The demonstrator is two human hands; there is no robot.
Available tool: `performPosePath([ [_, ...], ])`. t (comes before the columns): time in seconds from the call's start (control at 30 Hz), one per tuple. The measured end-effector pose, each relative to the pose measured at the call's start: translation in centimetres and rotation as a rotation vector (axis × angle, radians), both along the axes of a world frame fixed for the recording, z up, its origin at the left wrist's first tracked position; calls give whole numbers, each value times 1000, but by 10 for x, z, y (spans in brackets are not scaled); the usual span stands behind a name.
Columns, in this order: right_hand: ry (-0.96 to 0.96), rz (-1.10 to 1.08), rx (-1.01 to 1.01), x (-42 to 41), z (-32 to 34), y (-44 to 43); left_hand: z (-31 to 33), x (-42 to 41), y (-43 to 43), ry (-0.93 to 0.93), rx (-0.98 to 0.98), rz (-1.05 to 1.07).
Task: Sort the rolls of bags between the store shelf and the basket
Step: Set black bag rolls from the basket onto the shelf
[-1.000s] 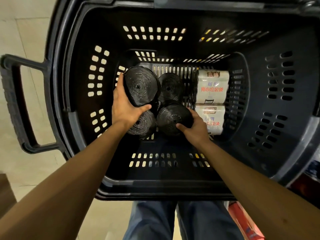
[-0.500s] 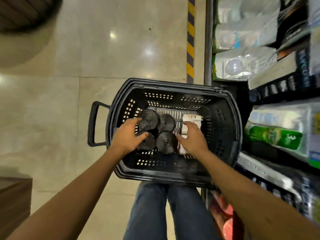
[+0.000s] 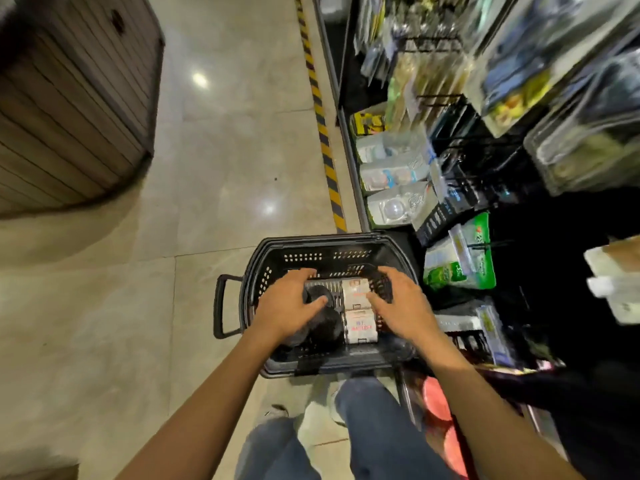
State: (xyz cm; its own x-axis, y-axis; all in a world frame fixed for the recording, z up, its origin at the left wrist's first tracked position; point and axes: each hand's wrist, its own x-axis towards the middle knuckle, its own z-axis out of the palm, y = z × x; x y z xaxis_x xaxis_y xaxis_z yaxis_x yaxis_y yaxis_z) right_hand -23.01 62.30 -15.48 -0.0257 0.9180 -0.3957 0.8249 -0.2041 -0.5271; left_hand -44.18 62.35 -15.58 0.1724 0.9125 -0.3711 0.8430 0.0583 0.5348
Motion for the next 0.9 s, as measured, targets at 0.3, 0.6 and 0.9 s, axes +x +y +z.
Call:
performPosePath([
  [0.3, -43, -352, 165, -14, 85, -115, 76, 13, -35, -110, 186, -447],
  [0.6, -100, -806, 307, 21, 125, -253, 128, 101, -101, -253, 256, -882],
  [0.9, -131, -1214, 342, 94, 137, -370, 149, 216, -174, -296, 289, -1219],
])
